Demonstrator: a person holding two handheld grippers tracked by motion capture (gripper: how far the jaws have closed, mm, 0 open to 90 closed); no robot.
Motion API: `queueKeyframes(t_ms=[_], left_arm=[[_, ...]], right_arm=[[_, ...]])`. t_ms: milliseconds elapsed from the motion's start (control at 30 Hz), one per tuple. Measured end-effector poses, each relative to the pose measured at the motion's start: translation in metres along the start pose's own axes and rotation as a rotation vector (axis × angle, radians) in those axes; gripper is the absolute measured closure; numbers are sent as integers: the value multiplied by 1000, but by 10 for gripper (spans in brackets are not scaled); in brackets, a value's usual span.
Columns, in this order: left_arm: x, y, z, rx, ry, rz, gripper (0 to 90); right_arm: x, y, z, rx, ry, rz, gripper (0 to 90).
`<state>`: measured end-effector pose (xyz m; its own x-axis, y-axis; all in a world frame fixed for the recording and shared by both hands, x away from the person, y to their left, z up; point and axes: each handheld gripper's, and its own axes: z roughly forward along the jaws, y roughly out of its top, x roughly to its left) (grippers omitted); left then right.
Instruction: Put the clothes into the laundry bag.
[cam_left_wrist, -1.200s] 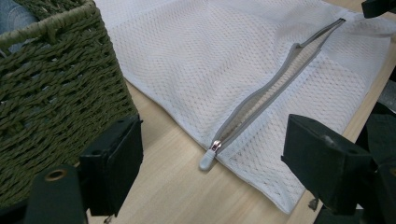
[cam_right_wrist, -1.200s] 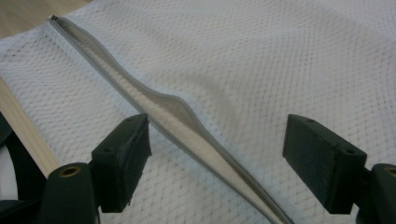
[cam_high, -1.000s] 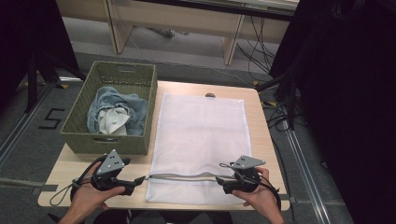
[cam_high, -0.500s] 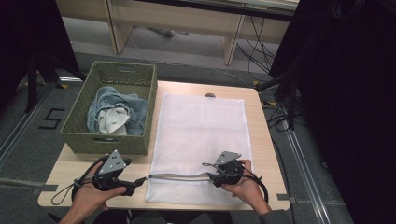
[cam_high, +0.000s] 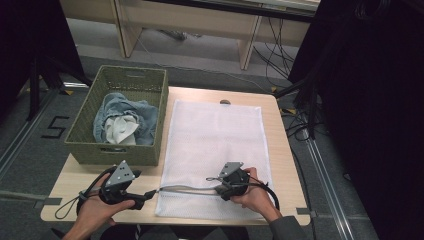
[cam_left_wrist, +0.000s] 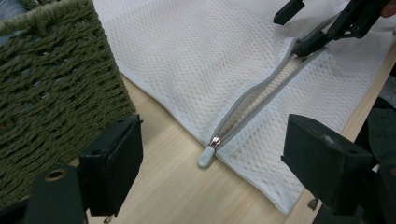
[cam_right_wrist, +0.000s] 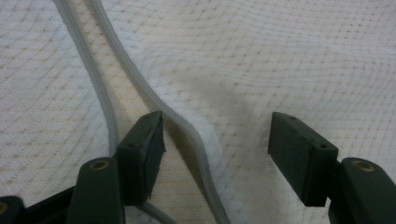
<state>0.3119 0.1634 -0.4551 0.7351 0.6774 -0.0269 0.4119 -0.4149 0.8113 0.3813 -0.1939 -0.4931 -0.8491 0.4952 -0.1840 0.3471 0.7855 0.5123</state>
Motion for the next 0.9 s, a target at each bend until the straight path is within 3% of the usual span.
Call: queueKeyframes(t_ms=[33, 67, 100, 133, 200, 233, 300, 367, 400, 467, 533, 600, 667, 733, 900], left_arm=[[-1, 0, 0, -2, -1, -5, 194], [-1, 0, 0, 7, -4, -3, 195], [-2, 0, 2, -10, -2, -23, 195], [-2, 0, 1, -7, -3, -20, 195], [0, 0, 1, 6, -9, -3, 196], [-1, 0, 1, 5, -7, -22, 196], [-1, 0, 1, 6, -7, -20, 196], [-1, 0, 1, 2, -5, -20, 197], [0, 0, 1, 4, -4, -8, 198], [-2, -1, 2, -16, 3, -36, 198], [-1, 0, 2, -11, 0, -37, 198], [-2, 0, 1, -3, 3, -37, 199], [0, 2, 0, 14, 0, 0, 201], [0, 2, 0, 1, 5, -14, 202], [5, 4, -2, -24, 13, -37, 202]], right_arm=[[-1, 0, 0, 6, -7, 10, 374], [-5, 0, 0, 5, -7, -22, 382], [-3, 0, -1, 20, -1, 41, 403], [-5, 0, -1, 20, -6, 52, 431], [-8, 1, -1, 28, -22, 49, 472], [-8, 2, 0, 18, -32, 42, 491], [-10, 4, 0, 16, -36, 49, 517], [-14, 6, 1, 15, -35, 22, 553], [-14, 7, 1, 4, -36, 41, 581], [-14, 9, 0, -13, -41, 34, 633], [-15, 11, -2, -21, -43, 34, 691], [-15, 12, -2, -12, -69, 37, 756], [-16, 14, -1, 2, -80, 32, 811], [-17, 17, 0, 10, -94, 30, 851], [-27, 27, -5, -49, -130, 40, 881]])
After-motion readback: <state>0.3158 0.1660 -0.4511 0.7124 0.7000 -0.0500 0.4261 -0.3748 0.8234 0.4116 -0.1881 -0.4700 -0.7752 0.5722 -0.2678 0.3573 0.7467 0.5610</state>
